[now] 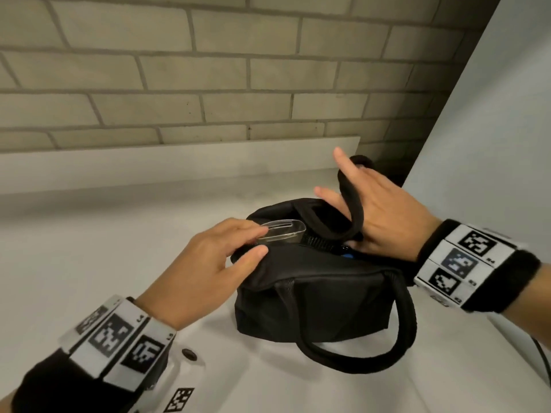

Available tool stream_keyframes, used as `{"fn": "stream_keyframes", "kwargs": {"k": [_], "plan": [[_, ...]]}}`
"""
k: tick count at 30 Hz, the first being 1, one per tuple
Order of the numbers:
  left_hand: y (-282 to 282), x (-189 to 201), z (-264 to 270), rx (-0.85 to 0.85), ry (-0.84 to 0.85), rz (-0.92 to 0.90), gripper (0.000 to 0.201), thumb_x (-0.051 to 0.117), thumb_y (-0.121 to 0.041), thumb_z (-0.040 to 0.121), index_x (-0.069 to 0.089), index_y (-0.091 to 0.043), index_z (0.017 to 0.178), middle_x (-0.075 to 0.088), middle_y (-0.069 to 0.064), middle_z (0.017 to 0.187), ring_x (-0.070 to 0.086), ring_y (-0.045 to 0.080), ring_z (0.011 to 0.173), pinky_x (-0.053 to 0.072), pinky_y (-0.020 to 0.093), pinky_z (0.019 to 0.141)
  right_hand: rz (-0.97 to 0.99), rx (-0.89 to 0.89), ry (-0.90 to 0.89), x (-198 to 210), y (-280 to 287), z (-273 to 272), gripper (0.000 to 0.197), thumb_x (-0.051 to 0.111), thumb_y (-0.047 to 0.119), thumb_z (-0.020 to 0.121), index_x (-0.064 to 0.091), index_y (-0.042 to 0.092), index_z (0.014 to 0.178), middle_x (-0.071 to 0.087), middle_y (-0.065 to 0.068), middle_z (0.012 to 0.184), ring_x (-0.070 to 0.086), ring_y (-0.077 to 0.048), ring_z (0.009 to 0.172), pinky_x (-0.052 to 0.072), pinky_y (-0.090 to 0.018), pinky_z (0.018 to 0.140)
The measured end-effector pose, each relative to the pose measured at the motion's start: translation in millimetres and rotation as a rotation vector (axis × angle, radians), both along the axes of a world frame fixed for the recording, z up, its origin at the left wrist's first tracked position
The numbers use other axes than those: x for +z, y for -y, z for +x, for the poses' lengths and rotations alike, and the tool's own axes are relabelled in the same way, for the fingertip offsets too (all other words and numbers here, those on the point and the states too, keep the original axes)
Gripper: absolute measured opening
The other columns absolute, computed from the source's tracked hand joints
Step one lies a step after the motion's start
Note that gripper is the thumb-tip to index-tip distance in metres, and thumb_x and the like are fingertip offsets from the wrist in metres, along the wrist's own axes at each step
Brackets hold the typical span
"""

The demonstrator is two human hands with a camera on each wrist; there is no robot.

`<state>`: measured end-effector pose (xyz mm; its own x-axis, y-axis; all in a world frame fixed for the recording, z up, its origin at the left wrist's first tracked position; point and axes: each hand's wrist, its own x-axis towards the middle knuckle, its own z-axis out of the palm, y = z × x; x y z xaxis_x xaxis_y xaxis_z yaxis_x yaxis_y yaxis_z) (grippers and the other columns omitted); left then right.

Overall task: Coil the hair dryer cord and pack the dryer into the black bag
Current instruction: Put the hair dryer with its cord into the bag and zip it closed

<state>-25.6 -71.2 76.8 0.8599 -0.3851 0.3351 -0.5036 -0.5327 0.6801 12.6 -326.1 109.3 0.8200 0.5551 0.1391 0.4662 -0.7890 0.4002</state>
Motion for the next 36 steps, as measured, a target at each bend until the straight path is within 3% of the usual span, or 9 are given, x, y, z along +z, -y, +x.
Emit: {"fn": "stream_keyframes", "kwargs": {"k": [3,6,9,15,19,24,29,33,36], "plan": [[4,5,7,-0.016,-0.012,0.033,0.033,0.045,-0.040,0.088,0.062,-0.027,0.113,0.053,-0.032,0.104,0.047,-0.011,0.106,0.033,-0.001,0.088,0.170,0.069,0.110,12,-11,-4,0.070,0.074,0.016,0.061,0.044,0.009,0.123,0.026,-0.037,0.135,0.055,-0.039,0.075,0.051,-0.042,0.065],[6,8,19,-0.031,-0.062,0.040,0.024,0.051,-0.022,0.089,0.065,-0.024,0.109,0.055,-0.032,0.096,0.051,-0.014,0.100,0.033,-0.001,0.088,0.230,0.104,0.195,15,-15,-5,0.030,0.051,0.019,0.081,0.055,0.011,0.110,0.034,-0.022,0.129,0.041,-0.033,0.094,0.050,-0.041,0.074],[7,10,27,-0.052,-0.051,0.093,0.022,0.051,-0.021,0.089,0.068,-0.022,0.104,0.062,-0.020,0.098,0.056,-0.008,0.096,0.036,0.003,0.090,0.122,0.138,0.168,9,-13,2,0.016,0.052,0.018,0.076,0.061,0.013,0.088,0.031,-0.023,0.137,0.043,-0.036,0.103,0.046,-0.045,0.081],[6,8,26,-0.108,0.146,0.240,0.035,0.034,-0.045,0.084,0.065,-0.032,0.096,0.064,-0.020,0.100,0.053,0.009,0.089,0.049,0.035,0.078,0.555,-0.042,0.028,23,-20,12,0.027,0.056,0.033,0.083,0.065,0.015,0.101,0.068,-0.014,0.108,0.065,-0.039,0.086,0.051,-0.045,0.071],[12,21,28,-0.110,0.386,0.418,0.035,0.039,-0.041,0.082,0.071,-0.029,0.090,0.063,0.001,0.104,0.029,0.006,0.084,0.035,0.022,0.057,0.611,0.000,-0.080,23,-26,16,0.025,0.047,0.041,0.085,0.060,0.022,0.094,0.070,-0.009,0.077,0.063,-0.033,0.077,0.051,-0.043,0.069],[24,24,38,0.045,0.414,0.498,0.016,0.061,-0.021,0.079,0.072,-0.020,0.091,0.058,0.020,0.113,0.054,0.039,0.091,0.038,0.033,0.059,0.623,0.138,-0.225,21,-23,12,0.041,0.034,0.051,0.081,0.057,0.020,0.091,0.068,-0.006,0.074,0.064,-0.022,0.069,0.053,-0.044,0.064],[27,14,48,0.085,0.353,0.440,0.025,0.068,0.002,0.071,0.070,-0.010,0.092,0.059,0.021,0.095,0.052,0.026,0.053,0.035,0.025,0.048,0.639,0.107,-0.202,25,-15,7,0.038,0.037,0.056,0.078,0.056,0.033,0.102,0.062,0.003,0.116,0.060,-0.021,0.100,0.052,-0.047,0.079],[20,12,52,0.099,0.302,0.398,0.028,0.063,0.004,0.073,0.069,-0.012,0.094,0.056,0.016,0.098,0.042,0.018,0.056,0.038,0.028,0.046,0.763,0.198,-0.232,38,-2,-17,0.033,0.046,0.053,0.076,0.062,0.029,0.091,0.057,0.012,0.086,0.055,-0.007,0.078,0.045,-0.021,0.068],[15,16,51,0.059,0.240,0.348,0.031,0.056,0.001,0.079,0.067,-0.016,0.103,0.051,0.010,0.108,0.047,0.018,0.063,0.049,0.040,0.056,0.528,0.064,-0.540,34,10,-24,0.063,0.029,0.081,0.065,0.063,0.038,0.095,0.058,0.024,0.087,0.055,0.000,0.086,0.044,-0.015,0.071]]}}
